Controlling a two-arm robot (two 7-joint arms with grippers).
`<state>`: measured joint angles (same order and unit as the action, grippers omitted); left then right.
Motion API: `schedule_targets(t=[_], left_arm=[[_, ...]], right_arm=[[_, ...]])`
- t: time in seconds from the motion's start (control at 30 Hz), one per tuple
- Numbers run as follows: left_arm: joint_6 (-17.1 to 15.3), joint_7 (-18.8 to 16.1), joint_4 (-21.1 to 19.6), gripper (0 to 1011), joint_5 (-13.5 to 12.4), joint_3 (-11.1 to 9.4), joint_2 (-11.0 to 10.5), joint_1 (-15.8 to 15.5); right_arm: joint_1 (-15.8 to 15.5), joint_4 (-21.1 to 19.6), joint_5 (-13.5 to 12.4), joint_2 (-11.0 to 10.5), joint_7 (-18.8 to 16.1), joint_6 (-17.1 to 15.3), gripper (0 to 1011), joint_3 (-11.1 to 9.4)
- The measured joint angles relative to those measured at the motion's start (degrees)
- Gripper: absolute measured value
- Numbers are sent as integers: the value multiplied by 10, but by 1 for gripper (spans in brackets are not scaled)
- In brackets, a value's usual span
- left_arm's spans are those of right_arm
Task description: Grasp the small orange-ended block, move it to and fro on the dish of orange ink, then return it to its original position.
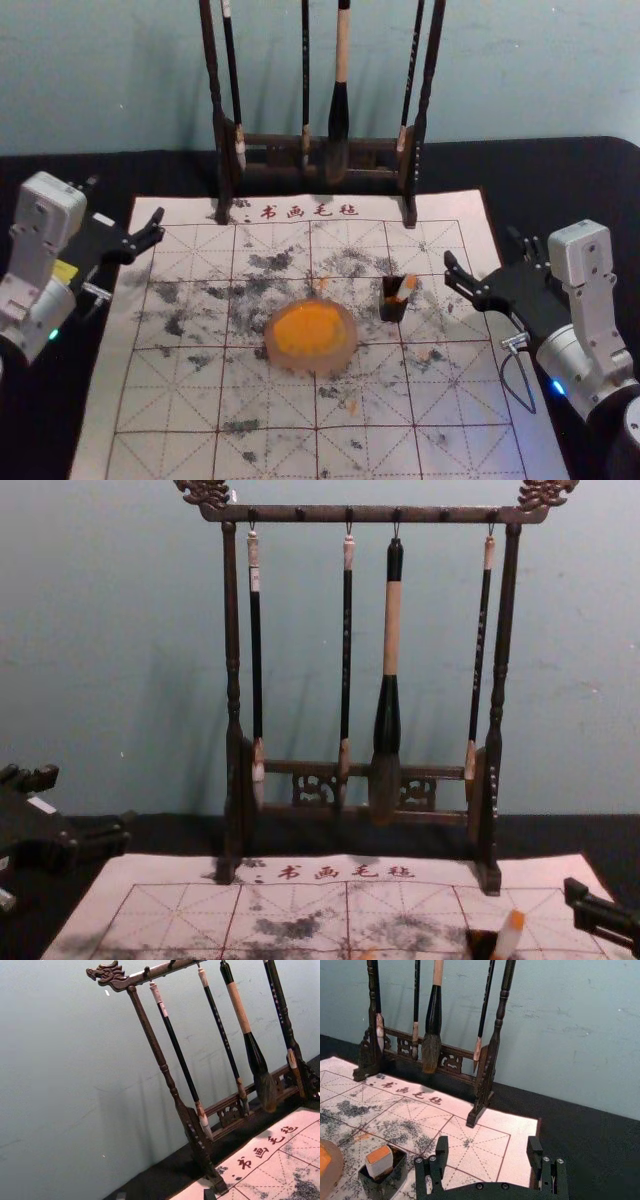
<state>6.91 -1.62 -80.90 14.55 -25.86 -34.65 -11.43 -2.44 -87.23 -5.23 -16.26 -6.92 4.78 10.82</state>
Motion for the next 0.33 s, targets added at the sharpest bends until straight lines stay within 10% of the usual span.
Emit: schedule_targets(t=[0.33], left_arm=[[0, 0, 0, 1001, 0, 0, 0, 0]], right_arm=[[0, 0, 0, 0, 0, 0, 1002, 0]])
